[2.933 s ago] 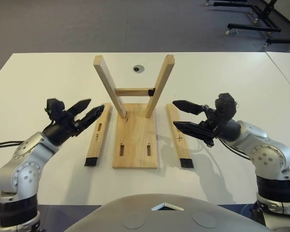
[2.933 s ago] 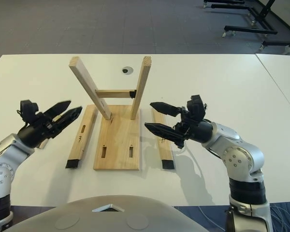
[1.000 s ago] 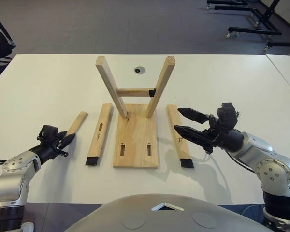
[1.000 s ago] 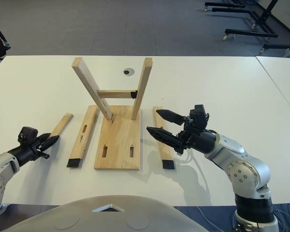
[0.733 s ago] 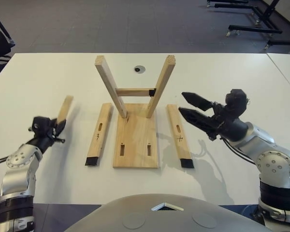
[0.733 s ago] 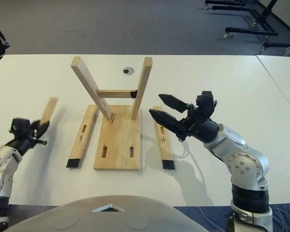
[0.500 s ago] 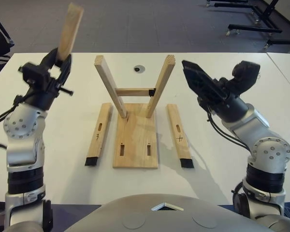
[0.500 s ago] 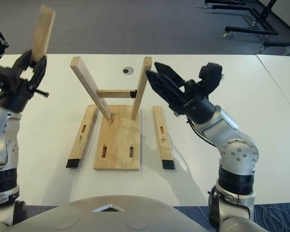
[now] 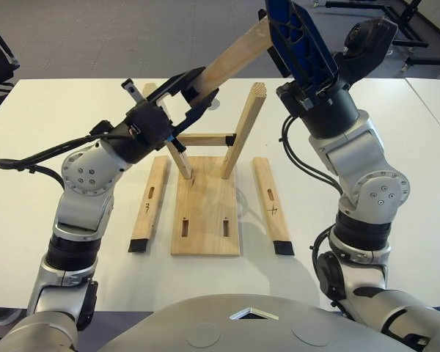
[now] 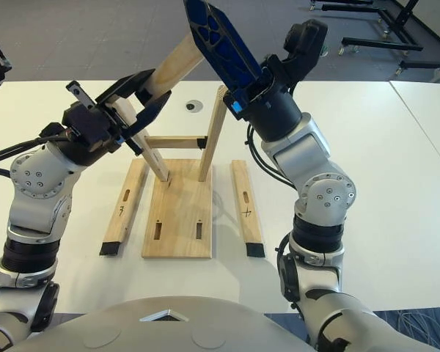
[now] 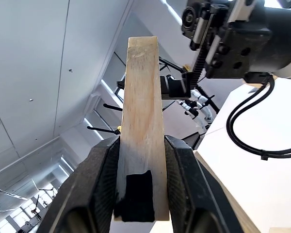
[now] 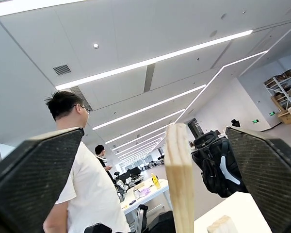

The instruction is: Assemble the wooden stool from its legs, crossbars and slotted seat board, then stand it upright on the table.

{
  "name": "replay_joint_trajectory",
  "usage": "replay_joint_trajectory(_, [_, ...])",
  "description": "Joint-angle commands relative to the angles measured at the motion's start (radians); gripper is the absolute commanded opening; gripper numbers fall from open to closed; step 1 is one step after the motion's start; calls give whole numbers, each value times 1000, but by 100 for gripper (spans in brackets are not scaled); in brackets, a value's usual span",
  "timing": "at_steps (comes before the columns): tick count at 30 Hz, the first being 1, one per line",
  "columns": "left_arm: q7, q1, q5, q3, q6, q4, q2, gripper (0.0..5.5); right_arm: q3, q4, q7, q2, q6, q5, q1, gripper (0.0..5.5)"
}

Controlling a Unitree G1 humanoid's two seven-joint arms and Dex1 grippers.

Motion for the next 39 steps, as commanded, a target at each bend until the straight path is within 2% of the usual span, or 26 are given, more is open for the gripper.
replay_joint_trajectory(1, [-2, 5, 23, -10, 0, 2, -6, 127, 14, 3, 18, 19, -7, -11, -25, 489])
replay_joint_trajectory(24, [8, 6, 87, -12, 17, 16, -13, 127, 13, 49, 1, 50, -2, -63, -30, 55])
replay_joint_trajectory(33, [8, 24, 73, -5, 60, 26, -24, 127, 23, 34, 28, 60, -21, -120, -31, 43])
replay_joint_trajectory(34, [12, 27, 69, -1, 67, 29, -27, 164, 22, 32, 31, 56, -16, -119, -29, 42])
replay_joint_trajectory(39, [53, 40, 75, 37, 70, 37, -33, 257, -55, 38, 7, 25, -2, -33, -7, 39])
